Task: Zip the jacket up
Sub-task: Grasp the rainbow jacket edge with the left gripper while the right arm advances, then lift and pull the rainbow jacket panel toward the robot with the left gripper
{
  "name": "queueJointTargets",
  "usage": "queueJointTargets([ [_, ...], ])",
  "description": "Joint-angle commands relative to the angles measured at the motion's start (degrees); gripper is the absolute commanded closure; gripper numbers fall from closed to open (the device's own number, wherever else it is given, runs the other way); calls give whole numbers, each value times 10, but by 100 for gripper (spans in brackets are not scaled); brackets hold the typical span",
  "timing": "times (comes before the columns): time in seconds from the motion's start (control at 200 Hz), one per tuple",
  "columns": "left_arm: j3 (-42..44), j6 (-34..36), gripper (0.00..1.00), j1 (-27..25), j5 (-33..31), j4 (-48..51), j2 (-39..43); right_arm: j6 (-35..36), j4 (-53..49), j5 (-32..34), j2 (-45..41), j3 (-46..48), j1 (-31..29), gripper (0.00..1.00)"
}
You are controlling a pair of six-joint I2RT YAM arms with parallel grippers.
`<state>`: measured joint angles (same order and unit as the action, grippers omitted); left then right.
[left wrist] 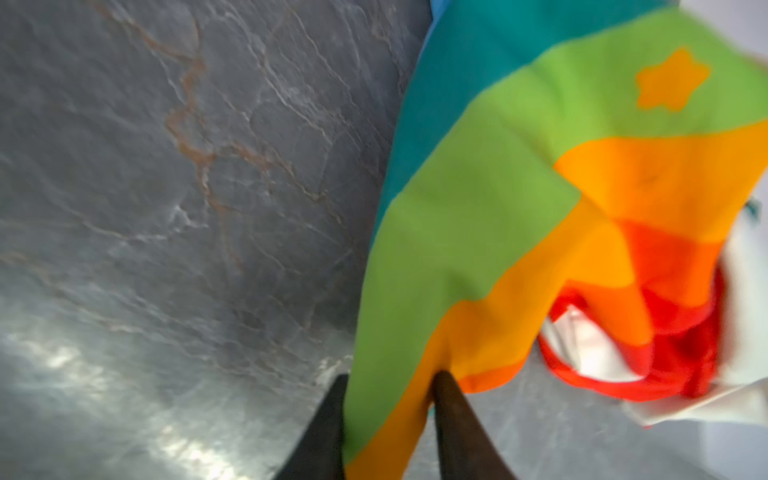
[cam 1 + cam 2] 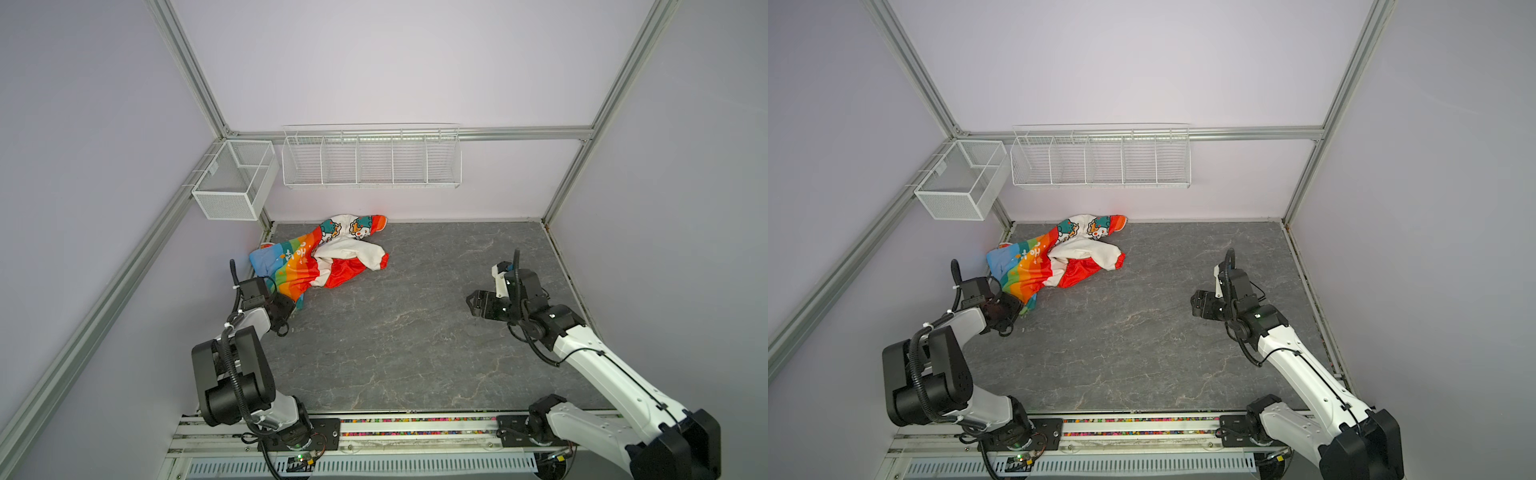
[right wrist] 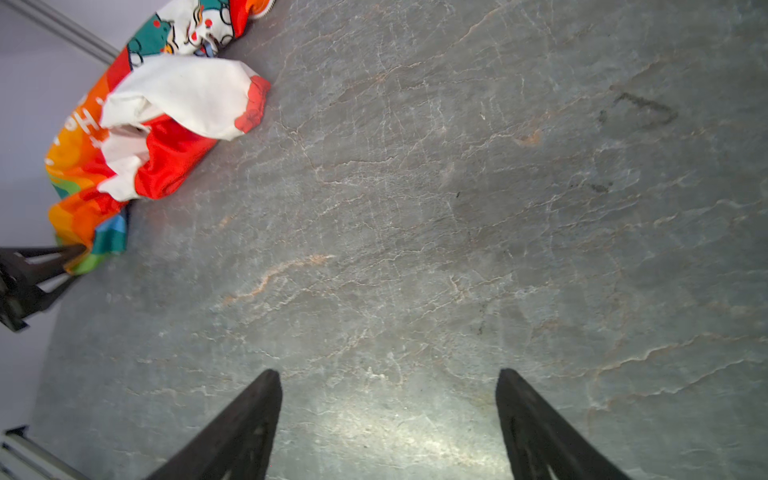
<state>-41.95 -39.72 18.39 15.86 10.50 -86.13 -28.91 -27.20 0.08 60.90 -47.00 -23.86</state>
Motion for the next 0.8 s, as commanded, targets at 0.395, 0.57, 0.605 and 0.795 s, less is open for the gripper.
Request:
queueJointTargets([
  [0.395,-81,128,100,-84,73,148,178,9,1,0,52,-68,-26,40],
  [0.57,-129,125,100,-129,100,169,211,13,-1,1,70,-88,-37,25],
  [0.605,-138,123,100,-137,113,167,213,14,-1,1,72,-91,-39,24],
  [0.795,-189,122,100,-216,139,160,203,18,-3,2,72,-99,-52,20],
])
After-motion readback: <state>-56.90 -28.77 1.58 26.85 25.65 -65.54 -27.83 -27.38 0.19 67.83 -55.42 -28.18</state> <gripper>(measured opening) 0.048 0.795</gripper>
